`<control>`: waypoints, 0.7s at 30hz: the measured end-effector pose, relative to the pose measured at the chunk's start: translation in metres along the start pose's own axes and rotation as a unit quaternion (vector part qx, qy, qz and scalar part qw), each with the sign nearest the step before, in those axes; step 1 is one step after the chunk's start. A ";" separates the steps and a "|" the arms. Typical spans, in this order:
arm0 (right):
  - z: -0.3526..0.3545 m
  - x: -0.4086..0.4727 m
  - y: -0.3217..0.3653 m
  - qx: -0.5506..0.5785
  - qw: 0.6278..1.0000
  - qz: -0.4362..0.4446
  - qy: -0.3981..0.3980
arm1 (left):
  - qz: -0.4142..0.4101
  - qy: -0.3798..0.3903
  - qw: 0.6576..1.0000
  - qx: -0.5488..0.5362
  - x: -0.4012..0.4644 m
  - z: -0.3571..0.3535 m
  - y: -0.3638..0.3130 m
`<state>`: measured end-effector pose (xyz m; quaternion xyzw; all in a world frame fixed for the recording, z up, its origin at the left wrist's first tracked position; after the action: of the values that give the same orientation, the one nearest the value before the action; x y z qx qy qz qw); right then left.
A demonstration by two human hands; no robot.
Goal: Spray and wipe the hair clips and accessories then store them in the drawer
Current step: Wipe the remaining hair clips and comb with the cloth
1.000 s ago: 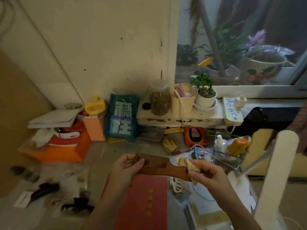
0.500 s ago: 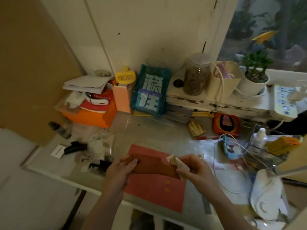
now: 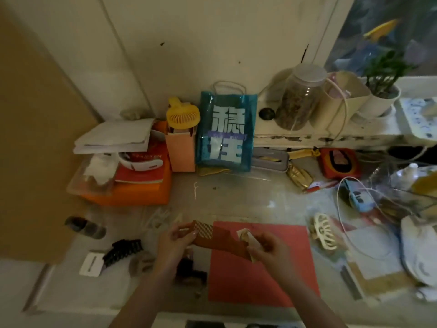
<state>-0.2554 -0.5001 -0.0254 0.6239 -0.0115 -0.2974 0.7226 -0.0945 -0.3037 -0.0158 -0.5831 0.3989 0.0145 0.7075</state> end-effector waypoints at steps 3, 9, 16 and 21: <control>-0.023 0.014 -0.005 0.011 0.999 -0.028 -0.045 | -0.019 0.049 0.994 0.093 0.038 0.018 -0.020; -0.056 0.019 -0.024 0.024 0.983 -0.101 -0.151 | -0.072 0.140 0.955 0.252 0.109 0.006 -0.043; -0.082 0.035 -0.060 0.072 0.965 -0.160 -0.196 | -0.024 0.187 0.942 0.276 0.183 -0.010 -0.017; -0.105 0.049 -0.075 0.080 0.956 -0.173 -0.225 | -0.011 0.194 0.932 0.306 0.218 -0.011 -0.004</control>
<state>-0.2055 -0.4310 -0.1338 0.5888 -0.0896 -0.5484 0.5870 0.0498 -0.4112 -0.1394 -0.3347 0.5067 -0.2295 0.7607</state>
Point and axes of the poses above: each hand's wrist, its own x-axis towards the middle knuckle, its own z-axis out of the back of the hand, y = z × x, the point moved 10 cm from there along x, towards the middle knuckle, and after that the axes turned 10 degrees about y, right-handed, at the moved point
